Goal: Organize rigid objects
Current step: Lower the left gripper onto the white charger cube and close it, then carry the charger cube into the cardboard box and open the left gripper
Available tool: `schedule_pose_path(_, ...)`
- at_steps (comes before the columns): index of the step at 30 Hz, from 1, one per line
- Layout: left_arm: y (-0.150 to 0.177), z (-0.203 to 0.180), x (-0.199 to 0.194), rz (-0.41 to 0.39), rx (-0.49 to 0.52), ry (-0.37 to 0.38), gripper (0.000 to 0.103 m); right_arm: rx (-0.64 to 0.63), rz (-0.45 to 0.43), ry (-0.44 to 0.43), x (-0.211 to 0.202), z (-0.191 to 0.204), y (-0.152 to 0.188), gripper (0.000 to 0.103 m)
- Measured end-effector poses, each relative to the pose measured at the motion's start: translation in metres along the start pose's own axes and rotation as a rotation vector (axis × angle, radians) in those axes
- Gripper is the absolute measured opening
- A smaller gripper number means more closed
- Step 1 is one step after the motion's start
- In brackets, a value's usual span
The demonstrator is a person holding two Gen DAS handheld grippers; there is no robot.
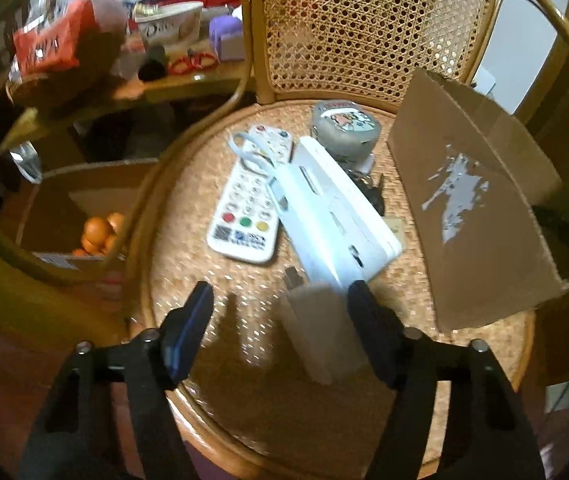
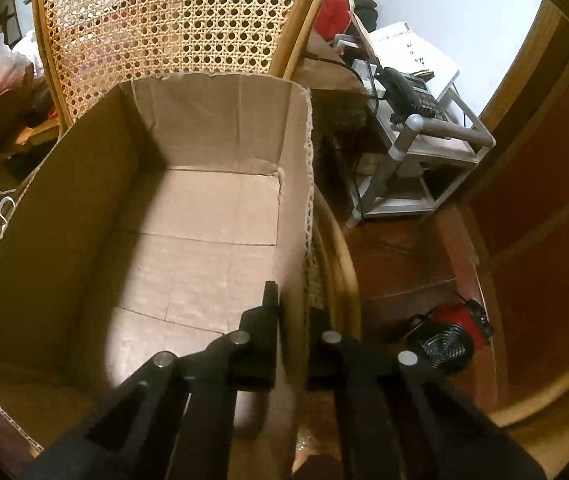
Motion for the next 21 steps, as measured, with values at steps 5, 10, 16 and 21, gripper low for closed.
schedule_pose_path(5,0.002,-0.002,0.001,0.02,0.011,0.028,0.057,-0.014,-0.006,0.014,-0.001,0.004,0.001,0.008)
schedule_pose_path(10,0.006,-0.009,0.004,0.044,0.064,0.007,0.033,-0.017,-0.006,0.015,-0.001,0.005,0.001,0.008)
schedule_pose_path(16,0.01,-0.011,0.0,0.025,0.101,0.007,0.021,-0.016,-0.012,0.019,-0.001,0.004,0.0,0.008)
schedule_pose_path(21,0.004,-0.006,-0.026,-0.119,0.103,-0.006,0.021,-0.009,-0.021,0.008,-0.002,0.004,0.001,0.007)
Point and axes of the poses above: each gripper's, at about its wrist camera, not at the fingertips, and x roughly the way its jaws point, z to its left, y to its underside, the point moved 2 cm from there along x, roughly the way its jaws point, and after that the axes turned 14 degrees about -x, right-handed, at the moved point
